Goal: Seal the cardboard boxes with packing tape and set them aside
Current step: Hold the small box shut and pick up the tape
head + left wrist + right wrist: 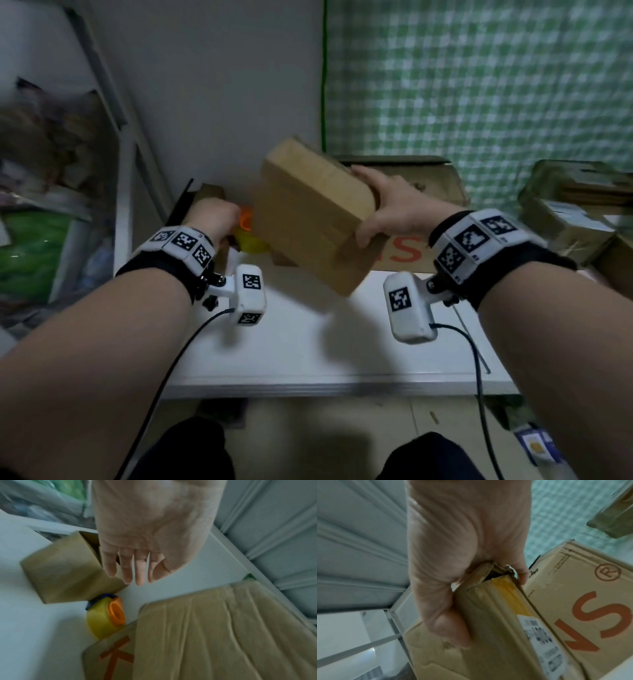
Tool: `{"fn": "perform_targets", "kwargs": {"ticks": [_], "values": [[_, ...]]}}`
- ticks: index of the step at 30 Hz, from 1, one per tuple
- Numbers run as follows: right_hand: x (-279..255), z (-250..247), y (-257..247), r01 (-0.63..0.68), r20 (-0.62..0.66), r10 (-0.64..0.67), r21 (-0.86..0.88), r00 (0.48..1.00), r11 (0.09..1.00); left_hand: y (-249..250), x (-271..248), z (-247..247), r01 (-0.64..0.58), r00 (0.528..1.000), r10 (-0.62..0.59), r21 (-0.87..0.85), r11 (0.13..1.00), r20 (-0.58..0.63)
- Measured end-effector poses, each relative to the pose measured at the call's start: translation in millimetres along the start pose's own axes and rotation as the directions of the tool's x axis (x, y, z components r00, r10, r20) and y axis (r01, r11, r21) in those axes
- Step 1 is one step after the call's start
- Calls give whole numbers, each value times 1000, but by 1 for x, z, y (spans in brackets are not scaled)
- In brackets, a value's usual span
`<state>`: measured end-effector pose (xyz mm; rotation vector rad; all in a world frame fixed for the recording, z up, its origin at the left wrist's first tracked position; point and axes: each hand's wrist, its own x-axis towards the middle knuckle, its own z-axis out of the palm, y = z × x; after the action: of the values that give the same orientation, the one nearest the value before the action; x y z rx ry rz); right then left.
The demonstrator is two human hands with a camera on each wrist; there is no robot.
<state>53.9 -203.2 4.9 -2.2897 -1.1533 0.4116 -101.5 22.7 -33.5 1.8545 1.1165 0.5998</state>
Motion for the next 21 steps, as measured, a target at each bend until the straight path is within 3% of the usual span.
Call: {"fn": "perform_targets", "kwargs": {"ticks": [5,8,10,11,13,21], "values": [[-6,32,-17,-60,38,72,-266,997,962,-52,12,-38,115,989,-89,231,966,-121],[-3,54,-30,-49,76,80,-349,994,936,-63,2,-45,35,996,8,454,890,-94],[3,68,-36,-32,110,83,-403,991,915,-68,9,-49,51,999,-47,327,944,-22],[6,74,-39,-24,130,88,-434,988,901,-71,15,-48,101,995,-98,148,984,-26],[11,85,-41,-14,165,112,-505,980,863,-71,21,-43,63,998,-64,39,997,9],[44,93,-43,-33,206,237,-685,950,727,-58,46,-19,52,970,-53,10,999,236]]}}
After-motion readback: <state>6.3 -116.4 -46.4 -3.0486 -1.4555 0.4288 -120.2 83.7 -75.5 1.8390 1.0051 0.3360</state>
